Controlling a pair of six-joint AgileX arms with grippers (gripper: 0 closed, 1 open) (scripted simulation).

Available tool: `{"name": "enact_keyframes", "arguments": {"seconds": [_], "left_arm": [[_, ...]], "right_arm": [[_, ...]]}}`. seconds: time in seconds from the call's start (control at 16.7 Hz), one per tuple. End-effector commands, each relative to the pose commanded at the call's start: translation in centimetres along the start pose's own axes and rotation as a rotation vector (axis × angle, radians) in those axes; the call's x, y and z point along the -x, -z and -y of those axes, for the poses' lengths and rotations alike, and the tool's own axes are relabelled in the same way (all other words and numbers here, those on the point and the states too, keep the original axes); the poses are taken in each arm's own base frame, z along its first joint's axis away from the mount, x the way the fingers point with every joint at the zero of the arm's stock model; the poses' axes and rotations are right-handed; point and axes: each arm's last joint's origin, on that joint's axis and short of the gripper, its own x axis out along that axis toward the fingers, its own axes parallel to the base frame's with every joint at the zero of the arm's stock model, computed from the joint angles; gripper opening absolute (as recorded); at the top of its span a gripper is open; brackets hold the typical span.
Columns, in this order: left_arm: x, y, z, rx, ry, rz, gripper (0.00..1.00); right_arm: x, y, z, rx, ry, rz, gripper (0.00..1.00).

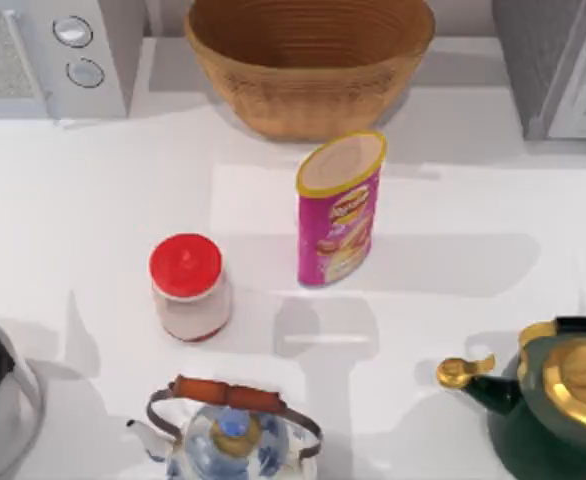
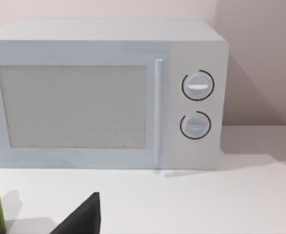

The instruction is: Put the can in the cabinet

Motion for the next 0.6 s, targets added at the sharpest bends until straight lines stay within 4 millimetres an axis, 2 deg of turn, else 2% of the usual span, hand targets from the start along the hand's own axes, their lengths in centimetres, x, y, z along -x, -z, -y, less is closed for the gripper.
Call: {"name": "enact_keyframes", "arguments": {"seconds": [0.24,0.6], "left_arm": [[0.0,0.0,0.0,0.0,0.0,0.0,1.0],[0.0,0.0,0.0,0.0,0.0,0.0,1.0]], "right_arm": [[0.0,-0.5,0.1,0.004,0.004,-0.005,1.0],[-1.5,-3.8,0.7,0.039,0.026,-0.118,1.0]]}}
